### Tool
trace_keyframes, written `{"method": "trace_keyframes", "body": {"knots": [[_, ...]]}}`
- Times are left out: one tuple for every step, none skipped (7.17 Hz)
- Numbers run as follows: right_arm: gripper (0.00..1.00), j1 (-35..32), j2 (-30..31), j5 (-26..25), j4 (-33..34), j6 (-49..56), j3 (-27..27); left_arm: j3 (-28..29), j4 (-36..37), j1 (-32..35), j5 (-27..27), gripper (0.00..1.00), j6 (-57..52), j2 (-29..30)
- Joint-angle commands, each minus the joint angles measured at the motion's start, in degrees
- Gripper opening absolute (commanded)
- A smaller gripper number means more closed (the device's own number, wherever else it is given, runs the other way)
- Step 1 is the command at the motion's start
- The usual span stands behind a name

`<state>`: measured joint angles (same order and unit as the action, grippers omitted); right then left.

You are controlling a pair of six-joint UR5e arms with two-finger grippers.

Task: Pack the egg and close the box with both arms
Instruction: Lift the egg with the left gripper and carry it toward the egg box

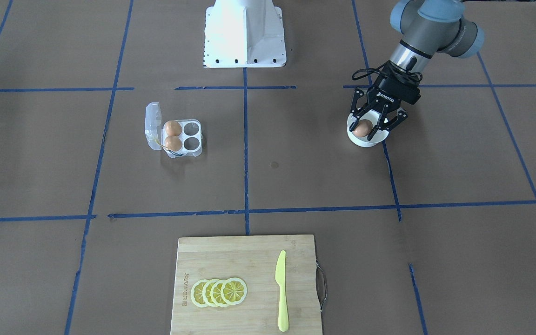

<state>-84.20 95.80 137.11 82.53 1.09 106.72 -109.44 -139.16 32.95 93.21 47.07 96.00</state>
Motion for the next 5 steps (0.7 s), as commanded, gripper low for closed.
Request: {"method": "trace_keyframes", "body": {"knots": [[1.00, 0.00, -0.09, 0.00, 0.00, -0.13, -0.01, 1.68, -0.15, -0.34, -1.36, 0.00, -5.38, 10.65], [1.00, 0.00, -0.09, 0.00, 0.00, -0.13, -0.10, 4.65, -1.80, -0.61, -1.27, 0.00, -5.67, 16.18], [1.00, 0.00, -0.09, 0.00, 0.00, -0.13, -0.02, 9.64, -9.65, -1.48, -1.36, 0.00, -5.59, 19.63], [1.00, 0.00, -0.09, 0.00, 0.00, -0.13, -0.02, 13.25, -16.52, -3.23, -3.19, 0.00, -6.02, 21.75], [1.00, 0.00, -0.09, -0.09, 0.00, -0.13, -0.10, 14.94, -17.11, -6.64, -5.99, 0.00, -6.29, 24.56]]}}
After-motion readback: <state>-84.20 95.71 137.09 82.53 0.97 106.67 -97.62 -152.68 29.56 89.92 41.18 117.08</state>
